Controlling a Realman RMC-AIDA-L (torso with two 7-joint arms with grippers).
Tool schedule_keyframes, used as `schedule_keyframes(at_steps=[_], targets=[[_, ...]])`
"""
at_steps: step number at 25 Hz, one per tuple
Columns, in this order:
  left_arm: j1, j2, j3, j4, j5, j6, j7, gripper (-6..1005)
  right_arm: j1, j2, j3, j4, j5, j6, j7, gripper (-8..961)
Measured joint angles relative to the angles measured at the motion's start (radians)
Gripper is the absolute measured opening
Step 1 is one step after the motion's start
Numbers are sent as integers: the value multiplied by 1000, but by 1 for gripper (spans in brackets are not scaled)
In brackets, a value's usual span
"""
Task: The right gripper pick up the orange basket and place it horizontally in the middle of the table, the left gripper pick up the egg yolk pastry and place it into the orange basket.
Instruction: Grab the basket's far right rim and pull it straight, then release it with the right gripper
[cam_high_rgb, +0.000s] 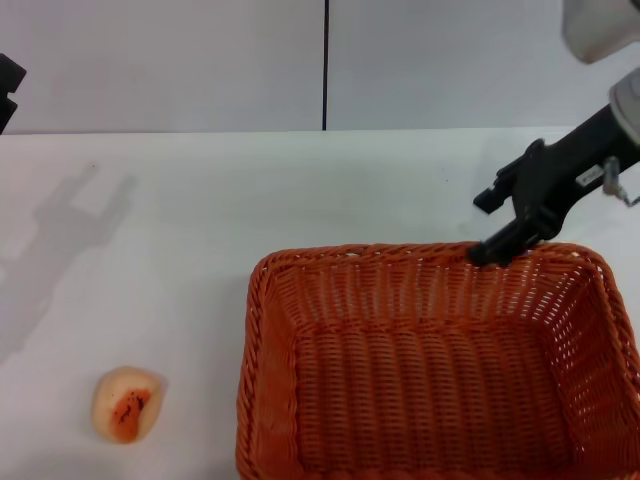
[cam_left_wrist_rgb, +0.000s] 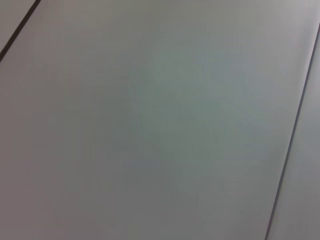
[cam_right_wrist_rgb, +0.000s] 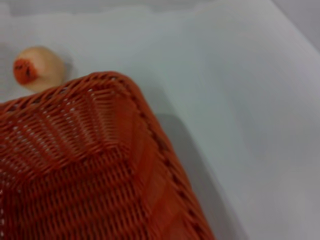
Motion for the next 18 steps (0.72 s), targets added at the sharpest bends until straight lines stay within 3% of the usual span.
schedule_keyframes(at_steps=[15, 18], targets=[[-15, 0, 1, 2, 3, 3, -1, 626, 11, 8, -55, 115, -15, 48, -19, 746], [-16, 0, 1, 2, 3, 3, -1, 626, 2, 9, -56, 103, -16, 49, -33, 631]])
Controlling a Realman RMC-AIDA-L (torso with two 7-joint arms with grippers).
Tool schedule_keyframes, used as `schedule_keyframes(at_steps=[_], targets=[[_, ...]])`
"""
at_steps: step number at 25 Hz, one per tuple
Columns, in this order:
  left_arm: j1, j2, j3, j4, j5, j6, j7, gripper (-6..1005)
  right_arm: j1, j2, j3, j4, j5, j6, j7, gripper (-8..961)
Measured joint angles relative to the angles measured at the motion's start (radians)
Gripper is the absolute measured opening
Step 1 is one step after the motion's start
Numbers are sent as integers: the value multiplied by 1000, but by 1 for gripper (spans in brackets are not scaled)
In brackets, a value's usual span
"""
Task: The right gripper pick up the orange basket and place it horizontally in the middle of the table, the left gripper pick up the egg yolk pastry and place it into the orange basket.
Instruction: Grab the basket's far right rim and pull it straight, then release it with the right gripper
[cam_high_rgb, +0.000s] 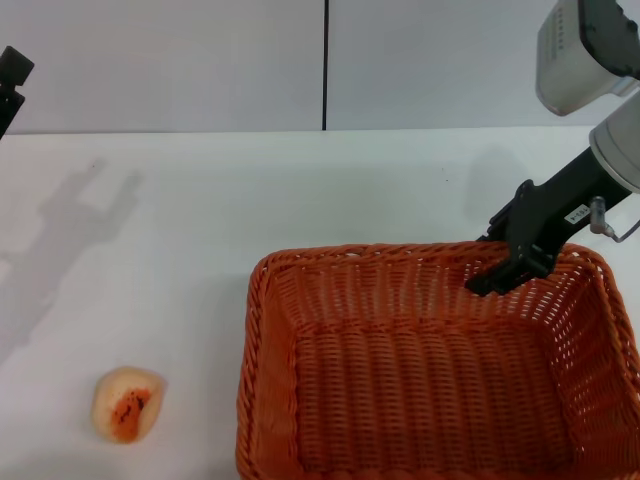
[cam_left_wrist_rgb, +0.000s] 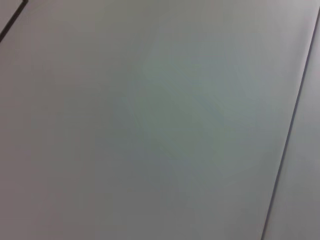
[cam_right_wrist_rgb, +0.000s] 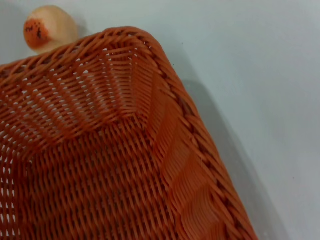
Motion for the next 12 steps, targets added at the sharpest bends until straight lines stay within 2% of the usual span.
schedule_keyframes(at_steps=[8, 12], targets=[[6, 0, 0, 0, 0, -3, 0, 626, -1, 2, -11, -2, -2, -6, -3, 315], [7, 0, 0, 0, 0, -3, -1, 626, -4, 2, -11, -2, -2, -6, -3, 243]])
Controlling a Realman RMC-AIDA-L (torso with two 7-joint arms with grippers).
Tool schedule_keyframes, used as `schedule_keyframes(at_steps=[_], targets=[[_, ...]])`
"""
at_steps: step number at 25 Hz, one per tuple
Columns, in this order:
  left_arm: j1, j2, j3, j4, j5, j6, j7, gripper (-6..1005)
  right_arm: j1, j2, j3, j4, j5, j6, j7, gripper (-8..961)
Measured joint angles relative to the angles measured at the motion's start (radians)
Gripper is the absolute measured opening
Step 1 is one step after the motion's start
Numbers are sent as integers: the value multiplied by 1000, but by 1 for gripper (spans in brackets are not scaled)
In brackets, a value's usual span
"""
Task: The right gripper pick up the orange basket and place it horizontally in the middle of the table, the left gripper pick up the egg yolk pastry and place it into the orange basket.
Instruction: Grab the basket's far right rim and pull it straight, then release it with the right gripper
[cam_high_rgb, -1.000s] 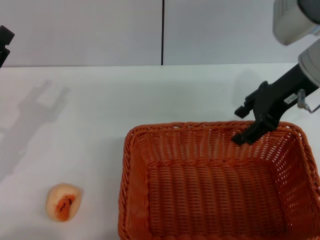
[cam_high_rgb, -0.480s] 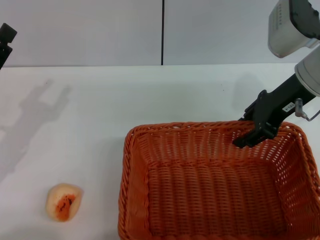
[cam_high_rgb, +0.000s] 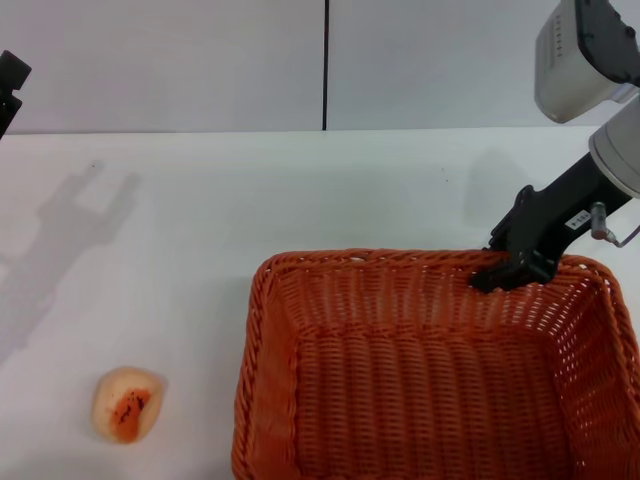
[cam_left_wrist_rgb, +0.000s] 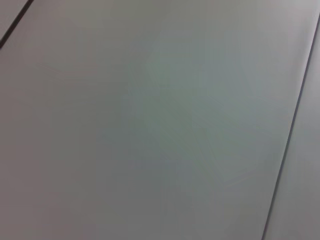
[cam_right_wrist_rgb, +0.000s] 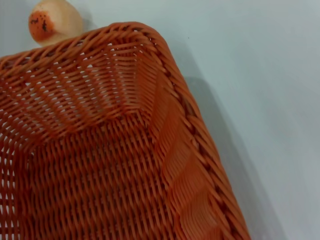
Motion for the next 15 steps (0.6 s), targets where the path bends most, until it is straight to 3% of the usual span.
schedule_keyframes(at_steps=[15], targets=[[2, 0, 0, 0, 0, 0, -2, 626, -49, 3, 45, -87, 67, -71, -59, 216]])
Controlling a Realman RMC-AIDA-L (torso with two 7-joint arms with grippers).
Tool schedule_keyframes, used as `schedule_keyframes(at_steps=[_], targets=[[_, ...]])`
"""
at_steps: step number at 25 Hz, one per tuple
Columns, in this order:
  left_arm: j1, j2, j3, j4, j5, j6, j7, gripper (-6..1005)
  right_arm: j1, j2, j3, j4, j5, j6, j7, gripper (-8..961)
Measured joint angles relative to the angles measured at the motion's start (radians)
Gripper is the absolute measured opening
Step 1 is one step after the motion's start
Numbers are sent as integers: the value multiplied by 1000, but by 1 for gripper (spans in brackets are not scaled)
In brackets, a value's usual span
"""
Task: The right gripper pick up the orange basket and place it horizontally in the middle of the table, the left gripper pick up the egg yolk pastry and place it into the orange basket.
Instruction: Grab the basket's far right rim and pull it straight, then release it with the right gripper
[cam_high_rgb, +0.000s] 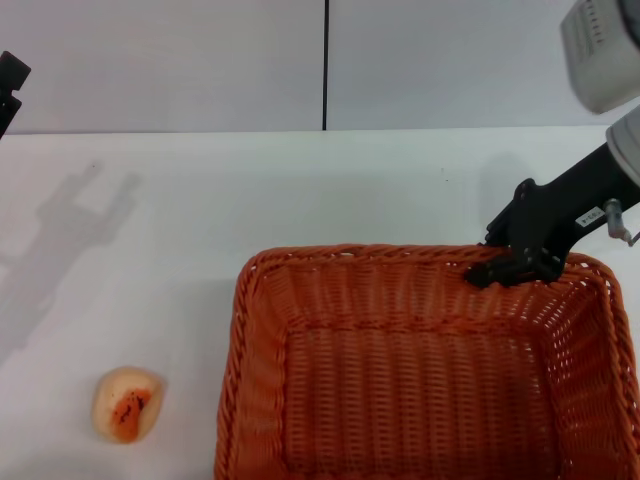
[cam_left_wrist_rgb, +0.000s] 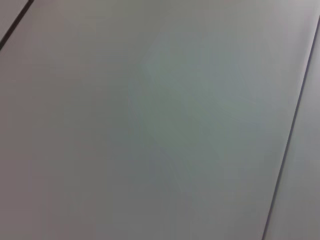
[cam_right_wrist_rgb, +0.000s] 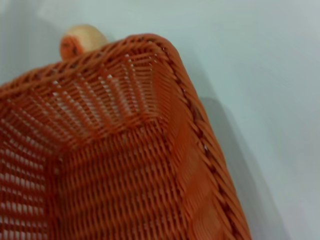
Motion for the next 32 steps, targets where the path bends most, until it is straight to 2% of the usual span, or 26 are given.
schedule_keyframes(at_steps=[6, 11, 13, 16, 19, 21, 32], targets=[[0, 0, 0, 0, 0, 0, 0, 627, -2, -8, 122, -8, 35, -78, -69, 182], [0, 0, -1, 0, -2, 0, -1, 627, -7, -21, 163, -10, 73, -117, -97, 175], [0, 0, -1, 0, -3, 0, -1, 627, -10, -26, 164, -11, 87, -122, -100, 172], [-1, 0, -2, 0, -4, 0, -2, 627, -22, -47, 172, -12, 141, -140, -110, 168], [-3, 0, -2, 0, -4, 0, -2, 627, -25, -56, 174, -9, 159, -146, -112, 164], [-3, 0, -2, 0, -5, 2, -2, 627, -31, -69, 176, -5, 185, -160, -122, 161], [-2, 0, 0, 0, -4, 4, -2, 627, -40, -95, 261, 4, 232, -214, -164, 160]])
